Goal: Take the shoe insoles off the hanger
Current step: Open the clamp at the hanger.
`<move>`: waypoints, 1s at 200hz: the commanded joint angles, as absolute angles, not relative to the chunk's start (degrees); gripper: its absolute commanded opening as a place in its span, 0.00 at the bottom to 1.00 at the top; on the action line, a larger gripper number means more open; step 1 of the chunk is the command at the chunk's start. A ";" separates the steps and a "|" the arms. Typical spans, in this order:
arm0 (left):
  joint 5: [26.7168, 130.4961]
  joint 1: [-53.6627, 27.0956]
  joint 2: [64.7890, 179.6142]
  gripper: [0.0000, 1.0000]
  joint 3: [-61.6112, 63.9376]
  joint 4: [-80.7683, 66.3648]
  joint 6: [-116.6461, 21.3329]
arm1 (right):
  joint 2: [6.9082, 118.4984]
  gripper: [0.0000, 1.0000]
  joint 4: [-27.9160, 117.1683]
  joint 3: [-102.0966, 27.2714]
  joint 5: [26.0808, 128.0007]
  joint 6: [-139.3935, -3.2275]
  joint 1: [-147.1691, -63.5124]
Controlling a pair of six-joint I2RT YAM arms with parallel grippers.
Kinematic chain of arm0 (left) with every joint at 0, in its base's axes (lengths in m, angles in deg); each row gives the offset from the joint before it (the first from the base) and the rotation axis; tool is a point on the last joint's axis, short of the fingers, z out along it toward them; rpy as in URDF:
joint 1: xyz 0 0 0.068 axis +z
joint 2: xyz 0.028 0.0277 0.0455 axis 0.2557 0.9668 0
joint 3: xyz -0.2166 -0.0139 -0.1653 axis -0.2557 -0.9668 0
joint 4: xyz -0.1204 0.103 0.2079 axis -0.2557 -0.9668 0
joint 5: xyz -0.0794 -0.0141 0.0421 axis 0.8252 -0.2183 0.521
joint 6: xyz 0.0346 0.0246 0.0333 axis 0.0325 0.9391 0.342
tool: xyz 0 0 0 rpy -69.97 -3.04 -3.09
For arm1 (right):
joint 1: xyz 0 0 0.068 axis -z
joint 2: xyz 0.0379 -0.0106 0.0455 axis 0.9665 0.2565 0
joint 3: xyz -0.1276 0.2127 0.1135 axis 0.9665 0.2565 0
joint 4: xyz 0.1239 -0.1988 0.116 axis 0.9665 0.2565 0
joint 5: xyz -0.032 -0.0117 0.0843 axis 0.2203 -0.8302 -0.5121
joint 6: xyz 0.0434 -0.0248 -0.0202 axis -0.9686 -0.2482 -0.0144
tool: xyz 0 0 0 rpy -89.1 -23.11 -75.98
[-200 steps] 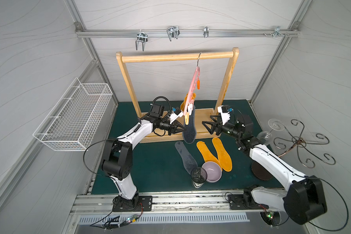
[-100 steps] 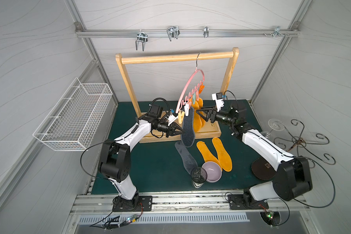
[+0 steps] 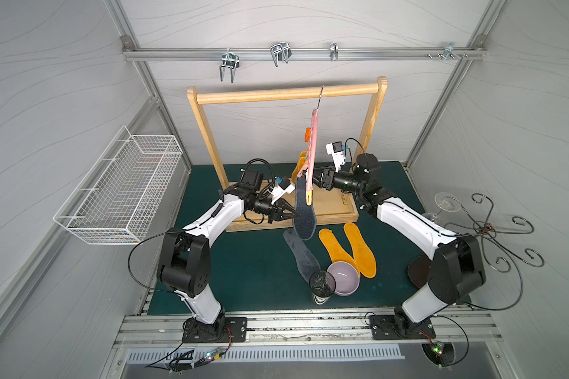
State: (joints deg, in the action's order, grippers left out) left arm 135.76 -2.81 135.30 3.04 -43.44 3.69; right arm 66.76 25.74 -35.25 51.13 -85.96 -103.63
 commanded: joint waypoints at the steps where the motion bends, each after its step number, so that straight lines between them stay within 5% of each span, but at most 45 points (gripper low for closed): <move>1: 137.31 -2.86 133.94 0.00 4.61 -46.73 6.57 | 68.32 0.53 22.36 -37.46 50.11 -88.17 -103.35; 59: 137.82 -2.77 134.64 0.00 5.64 -50.67 10.47 | 72.45 0.60 11.88 -38.88 45.49 -96.60 -101.61; 102: 137.67 -2.78 134.61 0.00 5.98 -51.19 10.78 | 75.07 0.42 1.65 -38.53 41.86 -104.68 -99.71; 200: 136.67 -1.73 135.22 0.00 4.82 -51.03 11.91 | 75.17 0.28 0.17 -37.39 41.74 -105.69 -99.05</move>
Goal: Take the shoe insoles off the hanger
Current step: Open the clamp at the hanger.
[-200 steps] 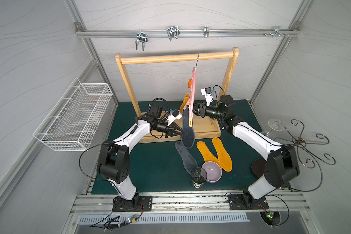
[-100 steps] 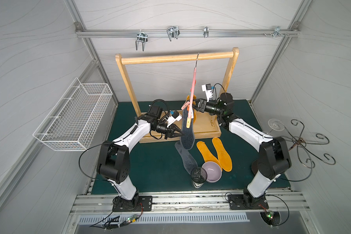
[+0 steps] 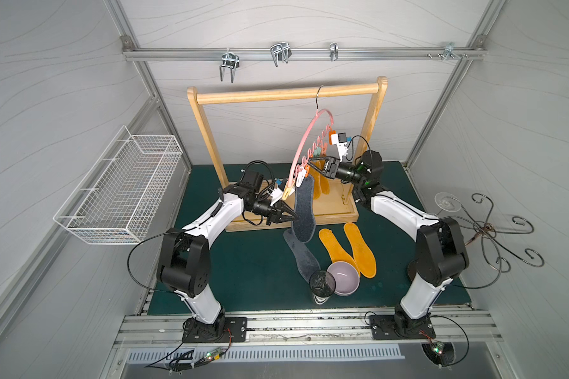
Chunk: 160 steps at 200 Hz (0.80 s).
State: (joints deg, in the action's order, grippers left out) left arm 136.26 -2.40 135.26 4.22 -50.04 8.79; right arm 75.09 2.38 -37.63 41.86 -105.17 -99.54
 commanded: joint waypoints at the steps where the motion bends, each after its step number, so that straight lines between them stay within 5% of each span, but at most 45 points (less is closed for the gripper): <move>1: 136.59 -1.72 135.25 0.00 4.76 -51.03 11.96 | 75.13 0.28 0.20 -37.35 41.75 -105.69 -99.05; 160: 125.41 5.03 130.29 0.00 -6.19 -56.54 17.00 | 71.61 0.56 -1.00 -31.20 45.00 -100.97 -98.57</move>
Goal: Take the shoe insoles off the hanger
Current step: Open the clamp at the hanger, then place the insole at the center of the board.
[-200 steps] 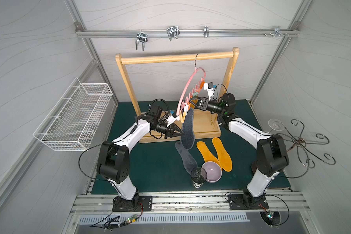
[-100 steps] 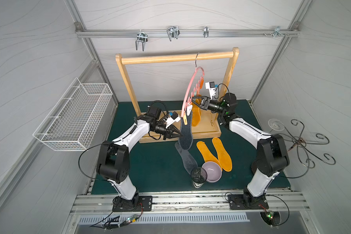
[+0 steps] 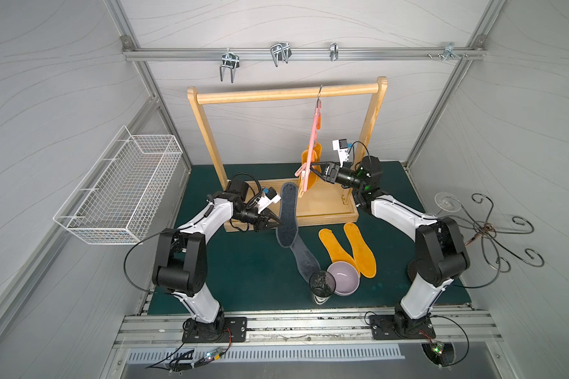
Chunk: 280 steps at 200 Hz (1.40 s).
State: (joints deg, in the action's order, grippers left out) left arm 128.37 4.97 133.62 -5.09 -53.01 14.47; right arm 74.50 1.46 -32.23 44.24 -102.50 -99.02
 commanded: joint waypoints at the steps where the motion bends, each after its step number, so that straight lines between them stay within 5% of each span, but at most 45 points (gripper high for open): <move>1: 125.25 5.04 130.23 0.00 -6.28 -56.68 16.97 | 71.59 0.55 -1.00 -31.17 45.05 -101.00 -98.55; 61: 122.93 8.28 126.28 0.00 -7.32 -60.09 1.34 | 69.17 0.59 -1.60 -26.16 45.50 -100.54 -97.46; 103: 125.86 9.25 122.45 0.00 -13.56 -53.96 -16.44 | 65.58 0.76 1.23 -21.39 46.97 -96.55 -97.43; 149: 127.34 10.68 122.24 0.00 -15.78 -51.09 -28.70 | 58.77 0.79 7.28 -15.81 50.32 -90.33 -97.41; 172: 128.82 10.68 122.72 0.00 -17.77 -52.10 -33.22 | 54.38 0.99 12.99 -13.61 53.00 -85.39 -97.41; 280: 120.29 9.31 122.53 0.00 -26.48 -46.35 -49.49 | 47.79 0.99 19.36 -11.03 57.97 -80.78 -97.53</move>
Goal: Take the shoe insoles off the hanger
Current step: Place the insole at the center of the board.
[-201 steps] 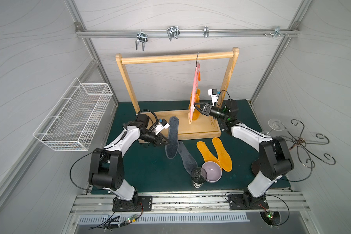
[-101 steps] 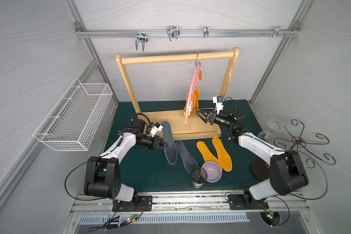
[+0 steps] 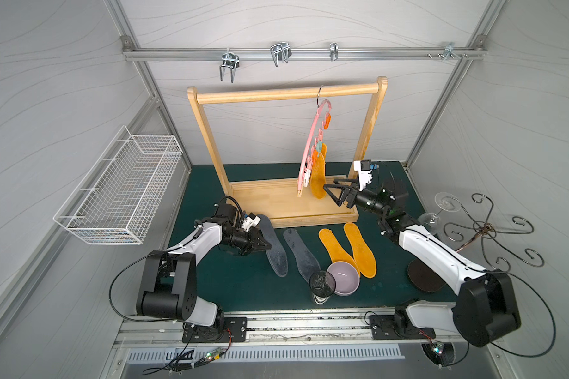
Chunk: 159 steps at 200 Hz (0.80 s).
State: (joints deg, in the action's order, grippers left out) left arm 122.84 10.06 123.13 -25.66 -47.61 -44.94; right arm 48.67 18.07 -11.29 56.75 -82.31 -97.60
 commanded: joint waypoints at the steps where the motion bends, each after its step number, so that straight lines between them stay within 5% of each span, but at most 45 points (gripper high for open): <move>1: 120.23 9.25 122.58 0.00 -26.49 -46.40 -49.54 | 47.77 0.99 19.37 -11.03 57.90 -80.80 -97.50; 159: 119.23 2.60 128.83 0.00 -30.44 -41.62 -57.20 | 46.14 0.99 21.46 -8.41 62.15 -79.48 -97.30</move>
State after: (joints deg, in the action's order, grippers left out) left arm 116.75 4.18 127.72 -29.90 -44.88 -54.75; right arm 48.27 21.24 -9.37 61.07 -80.25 -97.60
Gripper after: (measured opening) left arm 0.078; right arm 0.989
